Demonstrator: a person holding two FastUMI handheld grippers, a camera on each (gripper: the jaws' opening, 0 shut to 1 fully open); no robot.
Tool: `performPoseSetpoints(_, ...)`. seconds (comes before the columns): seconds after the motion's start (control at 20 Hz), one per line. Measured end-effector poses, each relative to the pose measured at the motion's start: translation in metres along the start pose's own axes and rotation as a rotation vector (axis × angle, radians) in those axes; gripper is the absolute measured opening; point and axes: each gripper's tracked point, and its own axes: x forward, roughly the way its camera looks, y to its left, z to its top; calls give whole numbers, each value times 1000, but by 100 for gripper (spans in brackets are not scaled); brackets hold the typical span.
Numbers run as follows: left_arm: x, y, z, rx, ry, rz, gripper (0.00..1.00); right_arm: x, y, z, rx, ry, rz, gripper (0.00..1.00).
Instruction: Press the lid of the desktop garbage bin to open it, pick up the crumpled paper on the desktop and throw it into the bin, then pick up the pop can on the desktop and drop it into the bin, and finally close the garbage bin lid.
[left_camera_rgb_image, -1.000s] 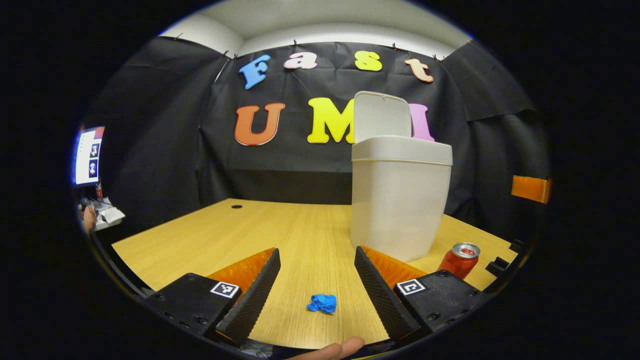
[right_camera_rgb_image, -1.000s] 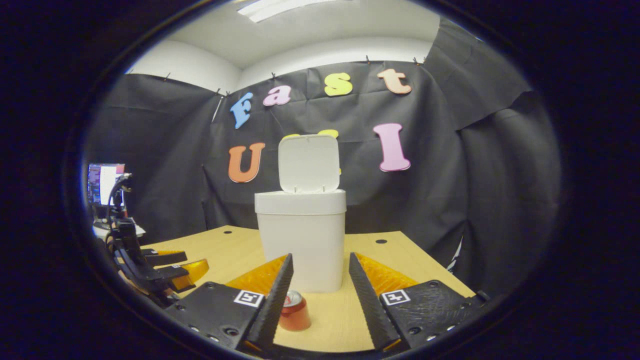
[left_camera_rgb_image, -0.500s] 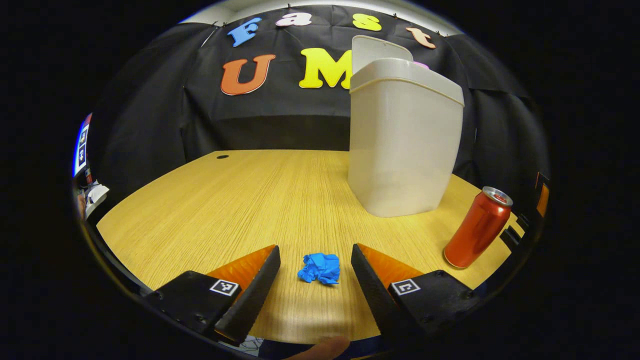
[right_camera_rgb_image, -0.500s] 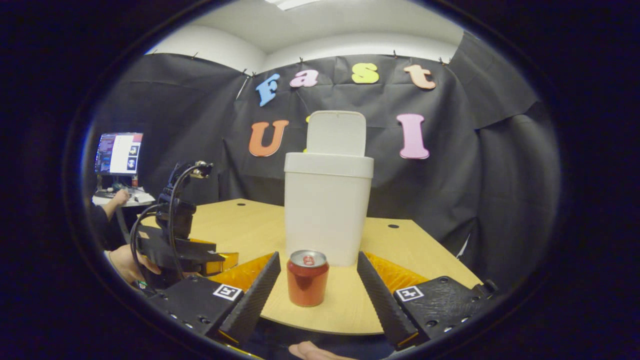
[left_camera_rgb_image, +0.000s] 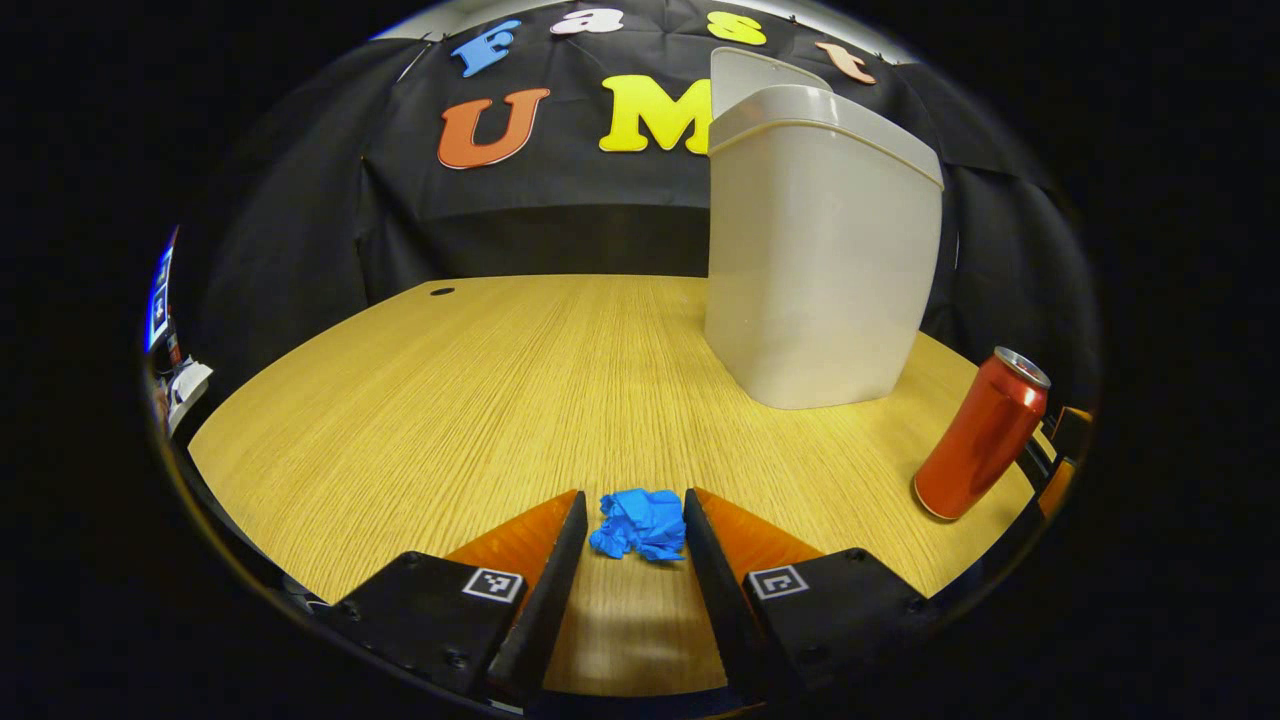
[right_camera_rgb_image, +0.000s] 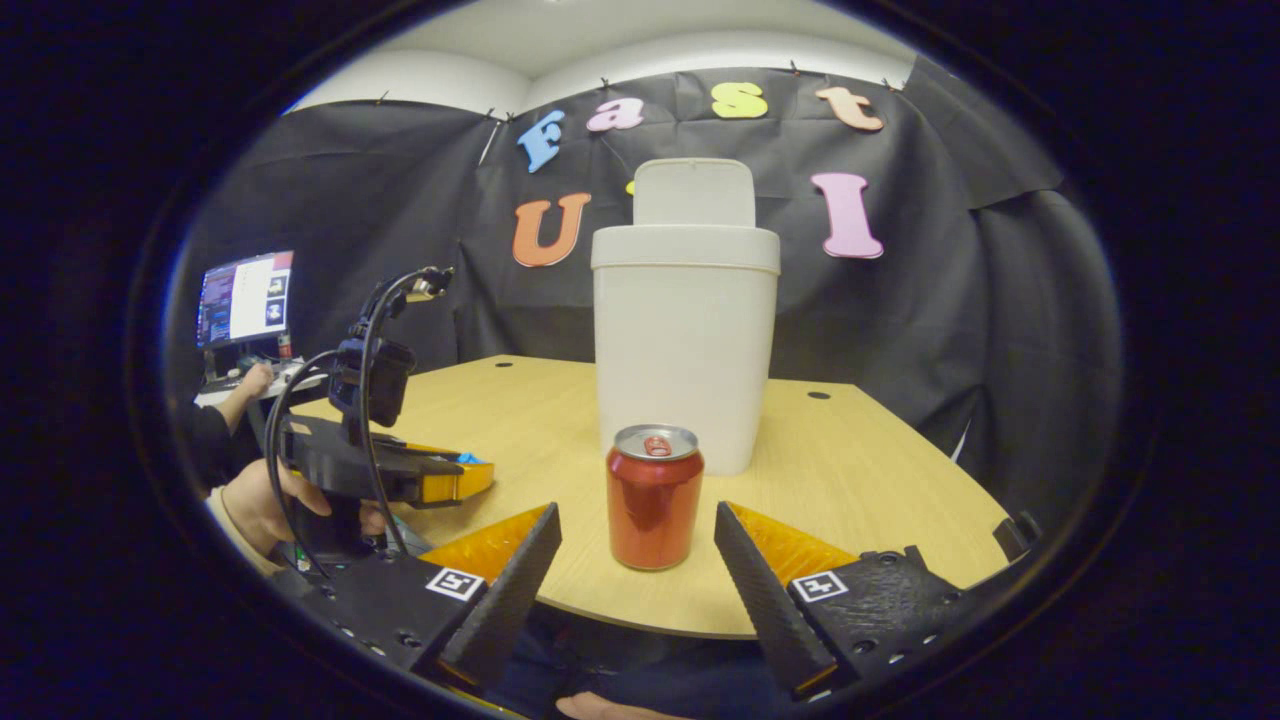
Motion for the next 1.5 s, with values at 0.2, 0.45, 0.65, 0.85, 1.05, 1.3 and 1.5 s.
performPoseSetpoints(0.2,-1,1,-2,29,-1,6,63,13,-3,-8,9,24,-14,98)
performPoseSetpoints(0.45,-4,5,1,38,1,14,53,29,-13,-18,73,63,-34,93)
performPoseSetpoints(0.65,-10,2,4,4,-11,4,50,39,-2,-21,76,83,-5,94)
performPoseSetpoints(0.85,-13,-4,5,-1,-14,-3,50,57,-7,-17,74,73,-30,94)
performPoseSetpoints(1.05,-15,-17,6,-27,-3,-36,50,74,-2,-24,54,97,-16,94)
performPoseSetpoints(1.3,-17,-12,6,-42,2,-11,50,66,-18,-6,70,46,-60,79)
performPoseSetpoints(1.5,-33,-7,48,-5,-92,42,50,48,-32,47,70,-48,-90,77)
